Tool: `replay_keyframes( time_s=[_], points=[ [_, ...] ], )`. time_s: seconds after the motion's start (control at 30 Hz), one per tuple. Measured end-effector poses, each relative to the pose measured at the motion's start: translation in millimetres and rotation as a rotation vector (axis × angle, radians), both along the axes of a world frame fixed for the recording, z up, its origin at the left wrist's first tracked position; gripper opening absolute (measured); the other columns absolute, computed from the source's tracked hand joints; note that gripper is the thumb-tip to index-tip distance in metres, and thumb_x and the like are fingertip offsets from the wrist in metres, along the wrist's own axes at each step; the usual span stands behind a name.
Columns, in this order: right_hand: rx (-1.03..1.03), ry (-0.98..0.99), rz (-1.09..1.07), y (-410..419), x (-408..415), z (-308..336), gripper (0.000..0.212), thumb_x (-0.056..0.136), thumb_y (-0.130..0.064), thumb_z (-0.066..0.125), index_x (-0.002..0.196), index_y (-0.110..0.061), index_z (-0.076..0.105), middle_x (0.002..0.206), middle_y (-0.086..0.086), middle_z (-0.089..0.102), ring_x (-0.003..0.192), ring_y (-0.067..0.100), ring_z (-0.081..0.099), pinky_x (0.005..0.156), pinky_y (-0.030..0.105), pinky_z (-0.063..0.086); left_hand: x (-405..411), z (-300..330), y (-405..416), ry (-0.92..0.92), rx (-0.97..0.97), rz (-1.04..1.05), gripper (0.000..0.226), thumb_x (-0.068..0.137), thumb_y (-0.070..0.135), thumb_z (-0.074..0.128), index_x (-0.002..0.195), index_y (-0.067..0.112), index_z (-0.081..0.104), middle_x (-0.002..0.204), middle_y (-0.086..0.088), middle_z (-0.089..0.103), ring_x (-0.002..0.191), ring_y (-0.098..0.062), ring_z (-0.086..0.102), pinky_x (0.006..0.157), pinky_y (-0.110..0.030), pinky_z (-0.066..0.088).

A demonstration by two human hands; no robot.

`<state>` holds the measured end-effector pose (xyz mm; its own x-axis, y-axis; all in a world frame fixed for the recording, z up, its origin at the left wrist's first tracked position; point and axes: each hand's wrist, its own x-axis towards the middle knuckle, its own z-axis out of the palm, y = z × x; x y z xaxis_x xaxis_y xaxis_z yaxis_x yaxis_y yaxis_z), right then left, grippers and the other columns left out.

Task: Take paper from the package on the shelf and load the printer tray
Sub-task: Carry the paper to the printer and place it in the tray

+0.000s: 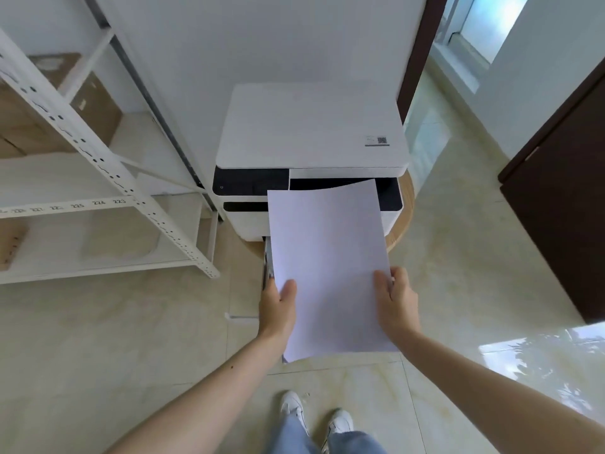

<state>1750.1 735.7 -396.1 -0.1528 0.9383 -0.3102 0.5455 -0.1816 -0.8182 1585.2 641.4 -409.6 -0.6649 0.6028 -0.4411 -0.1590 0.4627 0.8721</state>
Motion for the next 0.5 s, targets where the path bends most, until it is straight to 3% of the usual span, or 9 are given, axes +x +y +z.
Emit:
replay_keyframes(
  time_s=[0.2,0.37,0.5],
  points=[
    [-0.034,-0.037,-0.012,-34.0,11.7,-32.8,0.02,0.098,-0.029,0.04,0.091,-0.011,0.046,0.074,0.009,0.059,0.071,0.028,0.052,0.056,0.032,0.038,10.9,-31.8,-32.2,-0.056,-0.083,-0.007,0.021,0.091,0.03,0.047,0.107,0.02,0.057,0.111,-0.005,0.065,0.101,-0.02,0.06,0.09,-0.04,0.047],
    [-0.087,-0.097,-0.011,-43.6,10.5,-52.7,0.019,0.099,-0.025,0.039,0.094,-0.007,0.045,0.073,0.01,0.056,0.065,0.028,0.051,0.053,0.032,0.035,8.1,-46.8,-40.8,-0.103,-0.152,-0.014,0.014,0.092,0.025,0.047,0.1,0.028,0.058,0.106,-0.001,0.068,0.101,-0.025,0.063,0.093,-0.044,0.05],
    [-0.159,-0.155,-0.006,-40.4,4.6,-67.6,0.021,0.097,-0.025,0.038,0.097,-0.006,0.046,0.078,0.015,0.058,0.066,0.029,0.051,0.052,0.031,0.034,-4.9,-50.4,-35.6,-0.217,-0.232,-0.011,0.018,0.094,0.018,0.048,0.109,0.019,0.059,0.104,0.0,0.066,0.101,-0.027,0.062,0.089,-0.038,0.048]
  ],
)
